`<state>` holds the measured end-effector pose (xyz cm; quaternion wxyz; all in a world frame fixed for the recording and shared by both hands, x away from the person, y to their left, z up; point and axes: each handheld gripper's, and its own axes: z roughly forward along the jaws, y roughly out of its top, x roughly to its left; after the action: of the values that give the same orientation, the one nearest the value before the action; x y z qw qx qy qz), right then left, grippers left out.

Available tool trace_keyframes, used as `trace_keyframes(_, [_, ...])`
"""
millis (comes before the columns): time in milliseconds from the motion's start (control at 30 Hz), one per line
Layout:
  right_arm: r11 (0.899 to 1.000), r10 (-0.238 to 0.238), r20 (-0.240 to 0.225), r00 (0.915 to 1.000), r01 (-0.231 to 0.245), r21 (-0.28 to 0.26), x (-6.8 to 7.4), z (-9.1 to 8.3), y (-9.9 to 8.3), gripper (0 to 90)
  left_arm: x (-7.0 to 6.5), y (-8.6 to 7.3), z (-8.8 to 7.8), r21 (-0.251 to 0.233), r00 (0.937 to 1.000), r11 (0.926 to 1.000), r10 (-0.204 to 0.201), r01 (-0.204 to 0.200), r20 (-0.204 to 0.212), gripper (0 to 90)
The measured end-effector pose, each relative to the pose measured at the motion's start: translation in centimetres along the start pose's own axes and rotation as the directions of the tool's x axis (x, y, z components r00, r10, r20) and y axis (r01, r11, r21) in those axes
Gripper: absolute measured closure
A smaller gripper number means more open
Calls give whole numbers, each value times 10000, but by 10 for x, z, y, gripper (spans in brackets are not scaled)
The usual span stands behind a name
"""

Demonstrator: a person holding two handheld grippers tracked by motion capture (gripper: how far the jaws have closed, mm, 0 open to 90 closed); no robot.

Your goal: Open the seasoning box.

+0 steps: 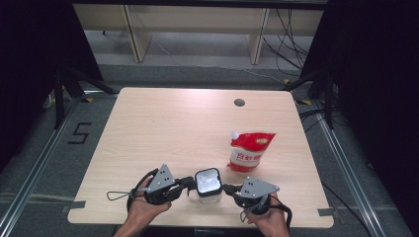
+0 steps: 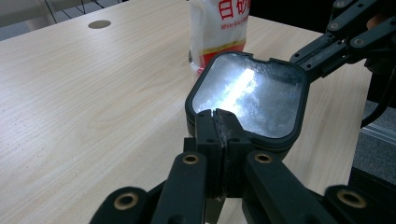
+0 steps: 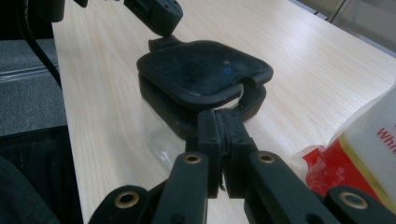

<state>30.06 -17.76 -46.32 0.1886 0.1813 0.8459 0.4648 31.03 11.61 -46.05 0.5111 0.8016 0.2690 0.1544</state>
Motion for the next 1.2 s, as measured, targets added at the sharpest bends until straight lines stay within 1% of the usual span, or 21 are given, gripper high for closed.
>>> trace_keyframes(67, [9999,91,62,9999,-91,-54,0,0,2,887,1,0,0,5,10000,10000,-18,18,12,872])
trace_keyframes(100, [10000,6,-8,10000,-7,-65,0,0,3,887,3,0,-1,-25,9999,9999,100,-99,109,858])
trace_keyframes(133, [10000,-29,-17,10000,28,-83,0,0,3,887,2,0,-2,26,9999,9999,-147,147,86,839])
trace_keyframes(167, [10000,-5,14,10000,5,-37,0,0,4,887,3,0,-4,-7,9995,9999,-170,170,283,813])
trace_keyframes(200, [10000,-78,-1,10000,78,-48,0,0,5,887,6,0,-6,-45,9984,10000,26,-24,566,784])
trace_keyframes(300, [9999,-69,-18,10000,69,-101,0,1,6,887,8,-4,-15,-59,9990,10000,-62,64,432,710])
trace_keyframes(333, [9999,68,-8,10000,-68,-145,1,1,7,887,10,-6,-17,-12,9991,10000,-12,13,418,670])
trace_keyframes(367, [9999,68,-8,10000,-68,-145,1,1,7,887,10,-6,-17,-12,9991,10000,-12,13,418,640])
trace_keyframes(400, [9997,-93,-10,10000,93,-222,0,1,9,887,14,-12,-17,95,9981,9999,87,-93,613,619])
trace_keyframes(433, [9997,-86,-39,10000,85,-245,0,1,11,887,13,-16,-17,155,9986,9998,-154,146,500,599])
trace_keyframes(533, [9995,-102,-43,9999,100,-287,1,1,15,887,15,-26,-12,555,9988,9985,-3,-25,500,544])
trace_keyframes(567, [9995,-102,-43,9999,100,-287,1,1,15,887,15,-26,-12,555,9988,9985,-3,-25,500,529])
trace_keyframes(600, [9990,-258,-66,9996,256,-377,1,2,18,887,14,-33,-6,771,9987,9969,-216,179,472,525])
trace_keyframes(633, [9987,-241,7,9997,241,-447,2,2,19,887,14,-33,-6,771,9987,9969,-216,179,472,525])
trace_keyframes(700, [9983,-311,-9,9995,310,-483,3,2,22,887,16,-38,2,823,9977,9966,-14,-42,685,517])
trace_keyframes(800, [9980,-314,22,9995,314,-541,4,2,25,887,15,-39,7,809,9968,9965,120,-184,795,523])
trace_keyframes(967, [9979,-157,51,9999,160,-634,5,1,27,887,14,-39,11,910,9961,9954,237,-315,855,599])
trace_keyframes(1000, [9976,-272,-43,9996,268,-643,6,2,28,887,14,-38,13,789,9944,9965,176,-259,1045,626])
trace_keyframes(1033, [9971,-368,-50,9993,364,-668,6,2,29,887,14,-38,13,789,9944,9965,176,-259,1045,667])
trace_keyframes(1100, [9968,-436,-51,9990,431,-675,7,3,31,887,16,-38,16,676,9930,9967,364,-442,1121,716])
trace_keyframes(1200, [9961,-510,-68,9987,503,-722,9,4,35,887,19,-38,18,563,9933,9977,302,-367,1119,723])
